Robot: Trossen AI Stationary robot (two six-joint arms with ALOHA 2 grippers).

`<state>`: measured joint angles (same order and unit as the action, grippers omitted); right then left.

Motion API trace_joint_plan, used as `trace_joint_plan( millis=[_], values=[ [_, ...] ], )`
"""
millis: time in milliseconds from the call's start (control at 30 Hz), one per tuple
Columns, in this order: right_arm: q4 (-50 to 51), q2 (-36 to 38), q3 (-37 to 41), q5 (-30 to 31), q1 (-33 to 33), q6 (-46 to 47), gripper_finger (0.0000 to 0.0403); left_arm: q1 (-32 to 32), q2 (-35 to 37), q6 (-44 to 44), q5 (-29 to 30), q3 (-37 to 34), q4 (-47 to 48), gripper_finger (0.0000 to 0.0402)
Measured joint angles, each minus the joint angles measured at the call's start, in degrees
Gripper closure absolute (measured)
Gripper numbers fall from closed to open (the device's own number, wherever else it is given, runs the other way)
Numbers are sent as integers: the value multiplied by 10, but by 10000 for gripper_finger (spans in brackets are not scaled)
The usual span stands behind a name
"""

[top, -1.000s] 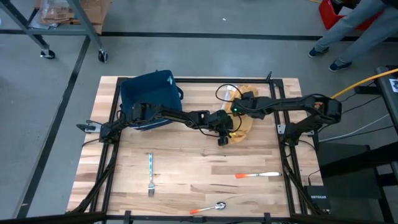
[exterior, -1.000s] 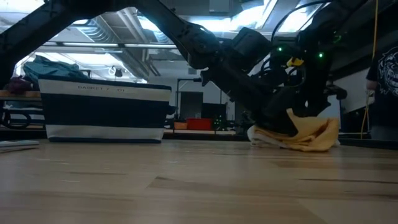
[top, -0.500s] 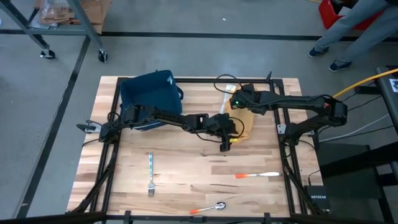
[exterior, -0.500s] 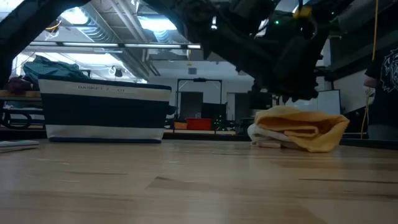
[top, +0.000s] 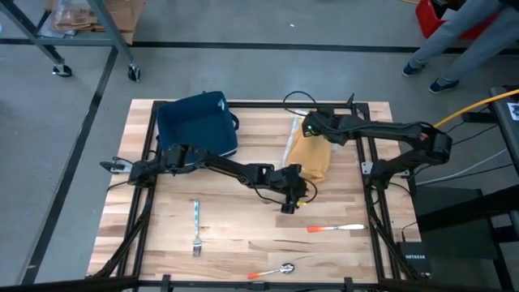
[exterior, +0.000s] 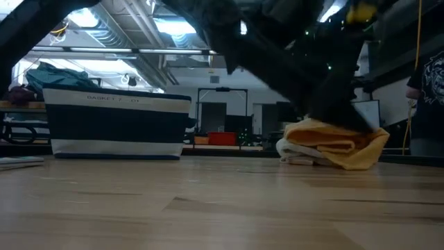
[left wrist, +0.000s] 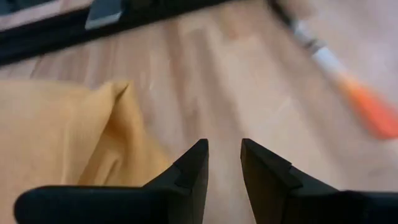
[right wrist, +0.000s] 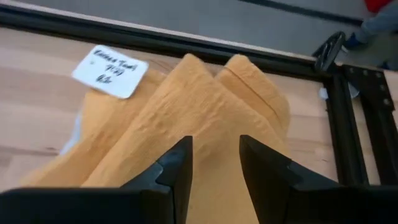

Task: Fold towel
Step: Stack the yellow towel on the white patterned towel

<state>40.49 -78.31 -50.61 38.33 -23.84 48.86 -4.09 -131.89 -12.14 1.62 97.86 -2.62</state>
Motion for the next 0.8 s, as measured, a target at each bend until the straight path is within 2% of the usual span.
trace_joint_plan(
  millis=[167,333,467,633,800],
  values=[
    [-5,-20,0,-24,-40,0,268,12,-34,-19,37,-1,-28,314],
    [-15,-60,0,-44,-73,-1,268,34,-59,-15,41,0,-47,314],
    [-57,-111,0,-87,-96,-27,268,50,-65,-13,42,0,-48,314],
    [-109,-165,-1,-106,-104,-42,268,69,-65,-20,51,1,-47,314],
    [-107,-169,-2,-107,-103,-41,268,84,-65,10,52,1,-38,314]
  ],
)
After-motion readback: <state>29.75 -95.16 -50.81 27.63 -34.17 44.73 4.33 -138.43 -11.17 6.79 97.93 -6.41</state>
